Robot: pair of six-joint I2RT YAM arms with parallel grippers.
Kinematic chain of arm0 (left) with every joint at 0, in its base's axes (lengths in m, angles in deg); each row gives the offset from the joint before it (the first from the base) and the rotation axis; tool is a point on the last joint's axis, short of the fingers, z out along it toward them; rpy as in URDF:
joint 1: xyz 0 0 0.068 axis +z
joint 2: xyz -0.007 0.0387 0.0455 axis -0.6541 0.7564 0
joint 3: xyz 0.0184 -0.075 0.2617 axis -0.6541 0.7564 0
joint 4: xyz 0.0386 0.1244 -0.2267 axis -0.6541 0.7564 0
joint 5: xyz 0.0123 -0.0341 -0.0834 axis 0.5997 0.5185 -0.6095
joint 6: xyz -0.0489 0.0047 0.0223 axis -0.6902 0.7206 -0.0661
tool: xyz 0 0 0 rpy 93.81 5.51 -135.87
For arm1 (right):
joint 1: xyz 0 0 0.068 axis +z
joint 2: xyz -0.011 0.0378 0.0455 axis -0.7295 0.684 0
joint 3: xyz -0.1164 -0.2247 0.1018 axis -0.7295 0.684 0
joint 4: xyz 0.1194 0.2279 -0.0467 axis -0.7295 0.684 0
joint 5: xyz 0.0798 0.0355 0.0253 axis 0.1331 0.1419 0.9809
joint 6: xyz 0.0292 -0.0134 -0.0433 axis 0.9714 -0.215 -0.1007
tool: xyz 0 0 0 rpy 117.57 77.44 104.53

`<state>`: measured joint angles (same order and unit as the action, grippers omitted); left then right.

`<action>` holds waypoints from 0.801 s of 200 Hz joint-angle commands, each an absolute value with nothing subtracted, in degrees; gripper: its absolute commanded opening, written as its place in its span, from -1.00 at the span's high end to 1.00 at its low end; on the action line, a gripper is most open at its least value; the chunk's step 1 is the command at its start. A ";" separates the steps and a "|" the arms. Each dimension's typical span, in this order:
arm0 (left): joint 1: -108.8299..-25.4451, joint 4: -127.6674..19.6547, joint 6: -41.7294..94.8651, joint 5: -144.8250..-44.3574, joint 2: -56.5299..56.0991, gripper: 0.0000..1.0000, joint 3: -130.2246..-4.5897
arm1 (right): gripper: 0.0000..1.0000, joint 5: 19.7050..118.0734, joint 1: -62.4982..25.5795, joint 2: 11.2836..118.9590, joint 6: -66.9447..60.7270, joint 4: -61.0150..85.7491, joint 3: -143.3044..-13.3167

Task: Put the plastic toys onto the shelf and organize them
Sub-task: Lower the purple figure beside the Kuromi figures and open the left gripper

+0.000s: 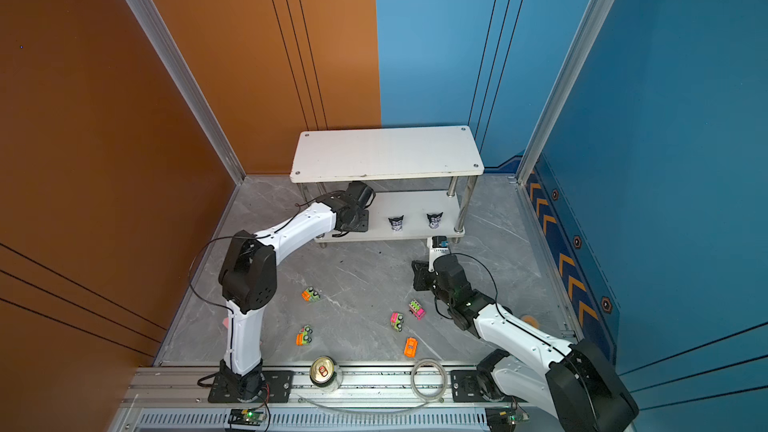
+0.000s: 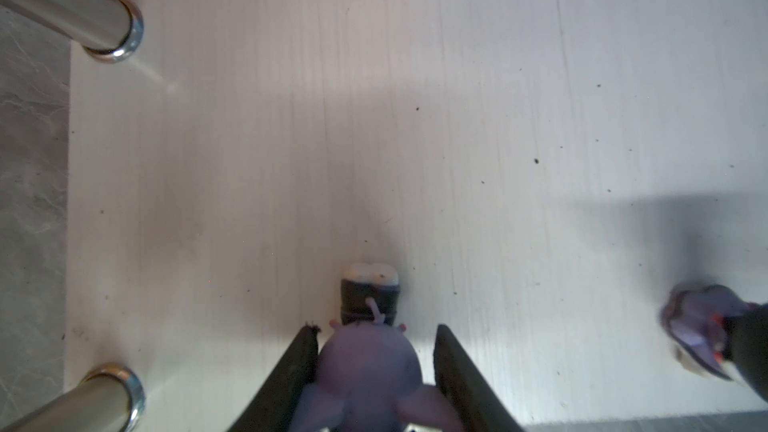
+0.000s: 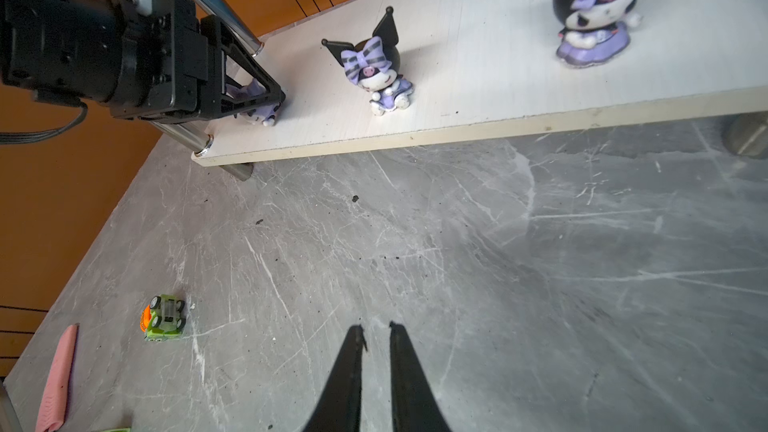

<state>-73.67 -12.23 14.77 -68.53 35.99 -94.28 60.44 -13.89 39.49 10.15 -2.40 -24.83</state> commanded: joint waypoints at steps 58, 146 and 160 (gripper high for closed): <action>-73.53 -10.34 14.04 -67.31 36.41 -0.27 -95.99 | 0.68 61.57 -14.41 39.97 11.01 -1.90 -26.26; -75.12 -9.98 13.64 -66.50 33.21 -0.33 -94.12 | 0.68 61.82 -14.63 39.82 11.27 -1.81 -26.19; -75.21 -9.97 13.56 -66.41 32.86 -0.33 -93.87 | 0.68 61.83 -14.68 39.77 11.27 -1.77 -26.19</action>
<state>-74.63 -11.18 14.18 -68.03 36.16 -94.45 60.75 -14.29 39.49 10.63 -2.40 -24.83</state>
